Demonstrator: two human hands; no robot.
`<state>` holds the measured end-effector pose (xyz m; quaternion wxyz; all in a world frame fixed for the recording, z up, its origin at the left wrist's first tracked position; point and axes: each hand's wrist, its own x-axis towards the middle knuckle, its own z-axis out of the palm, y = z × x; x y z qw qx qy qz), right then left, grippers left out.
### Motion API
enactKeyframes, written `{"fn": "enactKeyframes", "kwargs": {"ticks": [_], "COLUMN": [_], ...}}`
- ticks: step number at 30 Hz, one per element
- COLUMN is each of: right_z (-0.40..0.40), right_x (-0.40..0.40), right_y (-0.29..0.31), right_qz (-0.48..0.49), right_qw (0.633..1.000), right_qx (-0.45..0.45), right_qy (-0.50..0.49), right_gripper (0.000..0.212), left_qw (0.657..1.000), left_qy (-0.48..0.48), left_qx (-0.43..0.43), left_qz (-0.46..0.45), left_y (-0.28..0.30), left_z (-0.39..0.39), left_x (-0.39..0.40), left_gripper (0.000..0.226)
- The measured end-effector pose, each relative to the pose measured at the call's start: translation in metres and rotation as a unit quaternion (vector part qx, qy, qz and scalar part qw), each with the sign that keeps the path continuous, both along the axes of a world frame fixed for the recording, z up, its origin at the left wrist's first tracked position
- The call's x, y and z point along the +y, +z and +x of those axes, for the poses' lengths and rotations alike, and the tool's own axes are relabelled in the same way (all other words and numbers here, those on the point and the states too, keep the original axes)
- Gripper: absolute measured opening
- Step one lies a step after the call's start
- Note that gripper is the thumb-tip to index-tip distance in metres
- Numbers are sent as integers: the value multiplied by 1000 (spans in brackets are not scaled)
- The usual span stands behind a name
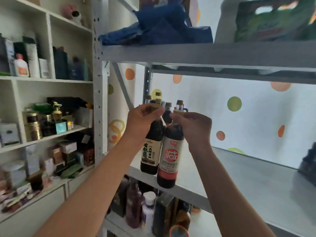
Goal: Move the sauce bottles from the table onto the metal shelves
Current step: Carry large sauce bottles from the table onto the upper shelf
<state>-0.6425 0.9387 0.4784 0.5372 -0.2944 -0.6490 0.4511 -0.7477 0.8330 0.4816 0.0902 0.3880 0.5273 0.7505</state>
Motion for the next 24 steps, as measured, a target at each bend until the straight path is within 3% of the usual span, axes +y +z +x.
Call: {"fn": "enactKeyframes", "kwargs": {"ticks": [6,10,14,17,21,24], "right_z": [-4,-4,-1,3,0,3], "right_x": [35,52,63,63,59,52], "right_y": [1,-14,-32,-45,-63,-75], "right_qz": [43,28,39,75,98,99], "right_qw": [998,999,998,997,994,993], "right_qx": [-21,-10,10,10,-38,-59], "right_qy": [-42,-46,-41,-31,-36,-34], "right_gripper": [26,26,27,17,33,37], "left_qw": [999,998,1000,997,998,994], "left_qy": [-15,-25,-8,-1,-8,0], "left_qx": [-51,-65,20,69,62,102], "left_qz": [2,-10,-18,-23,-17,-30], "left_y": [-10,-25,-42,-62,-88,-98], "left_z": [-6,-3,9,17,19,21], "left_x": [58,80,92,91,90,86], "left_gripper": [2,14,30,27,57,78]}}
